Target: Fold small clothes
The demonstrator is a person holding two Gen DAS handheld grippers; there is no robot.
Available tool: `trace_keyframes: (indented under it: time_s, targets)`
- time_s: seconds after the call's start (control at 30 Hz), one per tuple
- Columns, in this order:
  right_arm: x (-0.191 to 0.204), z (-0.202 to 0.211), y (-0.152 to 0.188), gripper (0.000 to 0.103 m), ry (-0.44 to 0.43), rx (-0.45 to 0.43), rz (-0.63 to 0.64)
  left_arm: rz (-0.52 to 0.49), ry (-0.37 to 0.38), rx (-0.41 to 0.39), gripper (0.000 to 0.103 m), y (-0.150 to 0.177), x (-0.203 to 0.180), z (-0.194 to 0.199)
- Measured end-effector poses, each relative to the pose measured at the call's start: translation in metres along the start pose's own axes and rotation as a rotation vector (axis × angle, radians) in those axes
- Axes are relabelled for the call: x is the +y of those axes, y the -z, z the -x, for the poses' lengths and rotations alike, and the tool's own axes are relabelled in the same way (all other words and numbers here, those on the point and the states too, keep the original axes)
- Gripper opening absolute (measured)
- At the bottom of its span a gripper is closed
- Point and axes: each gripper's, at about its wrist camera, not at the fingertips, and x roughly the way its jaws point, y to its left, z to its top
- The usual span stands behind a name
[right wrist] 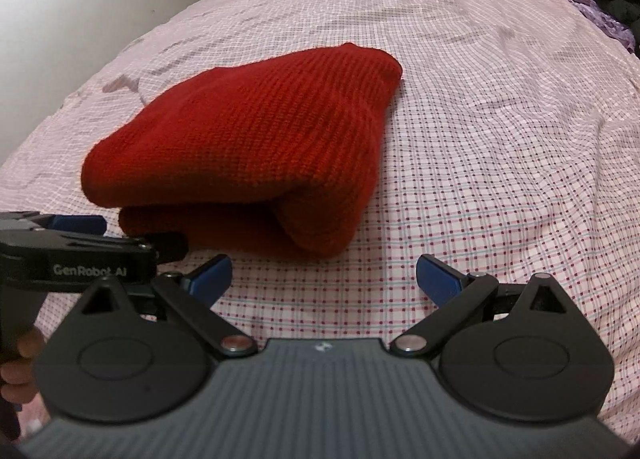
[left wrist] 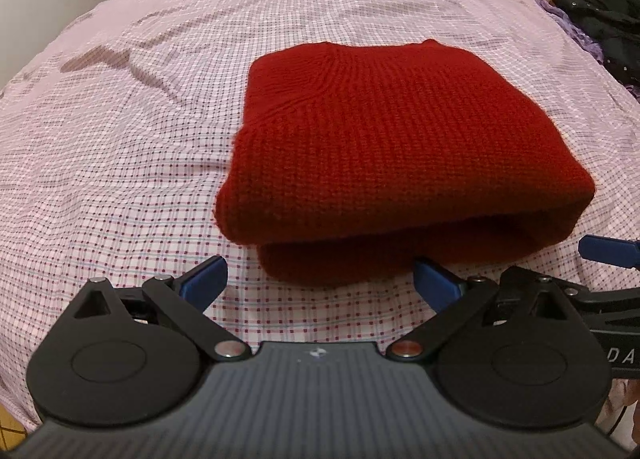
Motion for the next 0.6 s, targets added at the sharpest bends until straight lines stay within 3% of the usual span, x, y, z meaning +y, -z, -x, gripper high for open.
trace_keyframes:
  time_s: [0.6]
  targets:
    - [0.0005,0.0010,-0.0012,0.100,0.000,-0.001,0.004,-0.005,-0.001,0.001,0.102,0.0005,-0.0032,0.0029]
